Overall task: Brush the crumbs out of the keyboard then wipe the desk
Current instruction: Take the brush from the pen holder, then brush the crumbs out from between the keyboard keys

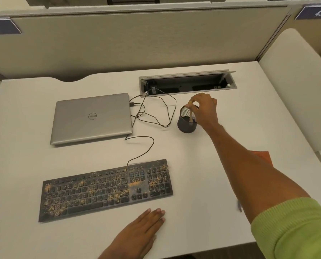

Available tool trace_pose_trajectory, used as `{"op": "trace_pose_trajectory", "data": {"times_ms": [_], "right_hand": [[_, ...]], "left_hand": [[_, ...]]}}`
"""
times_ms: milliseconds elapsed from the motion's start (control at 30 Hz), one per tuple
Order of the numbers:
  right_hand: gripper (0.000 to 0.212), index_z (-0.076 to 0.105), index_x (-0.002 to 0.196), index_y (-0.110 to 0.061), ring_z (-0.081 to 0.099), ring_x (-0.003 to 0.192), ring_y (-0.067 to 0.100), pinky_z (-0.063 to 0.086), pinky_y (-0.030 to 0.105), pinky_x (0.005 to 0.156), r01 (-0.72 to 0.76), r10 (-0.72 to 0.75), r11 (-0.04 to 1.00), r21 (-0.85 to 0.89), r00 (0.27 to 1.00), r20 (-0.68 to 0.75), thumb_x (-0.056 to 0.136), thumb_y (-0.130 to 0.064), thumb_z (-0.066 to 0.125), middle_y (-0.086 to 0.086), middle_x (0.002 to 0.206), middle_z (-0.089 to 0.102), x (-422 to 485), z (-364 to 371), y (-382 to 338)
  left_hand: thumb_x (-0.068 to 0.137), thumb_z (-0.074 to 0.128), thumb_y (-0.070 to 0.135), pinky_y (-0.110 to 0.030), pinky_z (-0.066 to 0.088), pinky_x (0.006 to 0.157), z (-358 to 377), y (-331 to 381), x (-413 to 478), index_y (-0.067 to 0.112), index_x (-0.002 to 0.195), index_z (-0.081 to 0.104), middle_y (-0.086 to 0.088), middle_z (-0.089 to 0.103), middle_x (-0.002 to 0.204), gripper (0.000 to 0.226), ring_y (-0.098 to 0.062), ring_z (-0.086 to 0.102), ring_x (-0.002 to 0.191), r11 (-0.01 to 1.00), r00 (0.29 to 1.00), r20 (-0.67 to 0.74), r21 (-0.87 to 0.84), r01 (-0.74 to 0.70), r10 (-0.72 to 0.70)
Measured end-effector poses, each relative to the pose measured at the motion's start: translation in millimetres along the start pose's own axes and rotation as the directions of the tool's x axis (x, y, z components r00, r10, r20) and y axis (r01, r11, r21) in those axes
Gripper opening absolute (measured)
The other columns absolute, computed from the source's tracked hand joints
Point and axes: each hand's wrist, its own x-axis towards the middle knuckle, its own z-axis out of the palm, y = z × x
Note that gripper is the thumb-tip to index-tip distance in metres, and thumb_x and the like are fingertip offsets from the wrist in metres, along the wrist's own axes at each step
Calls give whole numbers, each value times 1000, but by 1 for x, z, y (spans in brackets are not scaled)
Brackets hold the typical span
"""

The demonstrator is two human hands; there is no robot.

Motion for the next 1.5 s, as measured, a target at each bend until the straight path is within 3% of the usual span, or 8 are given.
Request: {"op": "trace_pose_trajectory", "data": {"times_ms": [133,267,467,633,833,1033,1167,1500], "right_hand": [[21,73,96,-13,56,112,17,27,33,101,10,-1,995,95,996,-93,95,-34,72,1,108,70,-13,-11,-4],[21,73,92,-15,56,93,9,49,48,93,28,-1,989,145,982,-187,94,-36,71,-8,94,65,-26,-24,-17],[25,68,99,-15,67,85,12,56,37,75,41,16,983,178,951,-310,100,-40,64,-1,93,71,-61,-38,-69],[20,57,105,-15,72,77,0,55,16,64,115,6,937,329,938,-347,107,-35,55,3,87,72,-104,-28,-140],[23,53,109,-11,74,68,20,58,27,53,86,55,835,543,970,-238,110,-34,50,8,83,75,-149,26,-216],[15,52,108,-8,68,66,37,56,42,57,-43,116,726,686,991,-60,111,-21,46,14,85,75,-200,95,-263],[9,52,112,-6,70,71,31,60,45,64,-102,92,731,675,994,51,110,-13,47,9,89,75,-231,133,-288],[9,61,112,-8,74,94,3,60,20,80,-121,-6,793,597,978,207,106,-13,57,0,97,79,-268,177,-337]], "left_hand": [[111,43,37,-36,21,131,-4,1,-4,13,163,44,-5,33,174,57,-19,26,162,999,1000,19,-35,-1,2],[111,42,36,-35,20,130,-12,-6,-12,14,165,38,-4,28,176,58,-17,22,163,994,999,29,-103,44,-41],[116,28,38,-36,15,131,-30,-42,-45,19,171,20,2,15,179,59,-16,14,165,936,976,14,-280,211,-216],[115,32,34,-42,14,132,-50,-93,-93,19,170,25,4,17,179,57,-16,15,165,846,905,-37,-373,381,-424],[114,32,34,-46,18,132,-69,-152,-153,16,168,31,-1,25,177,57,-17,16,165,751,793,-64,-375,544,-606],[112,35,27,-45,14,134,-74,-188,-192,10,166,35,-3,26,176,56,-19,20,164,723,729,-144,-353,594,-669],[111,37,25,-44,12,134,-73,-203,-206,9,165,36,-2,24,176,56,-18,17,165,689,684,-165,-358,630,-710],[112,32,28,-40,6,135,-62,-236,-230,14,169,27,3,18,177,59,-11,8,165,590,586,-142,-384,710,-798]]}}
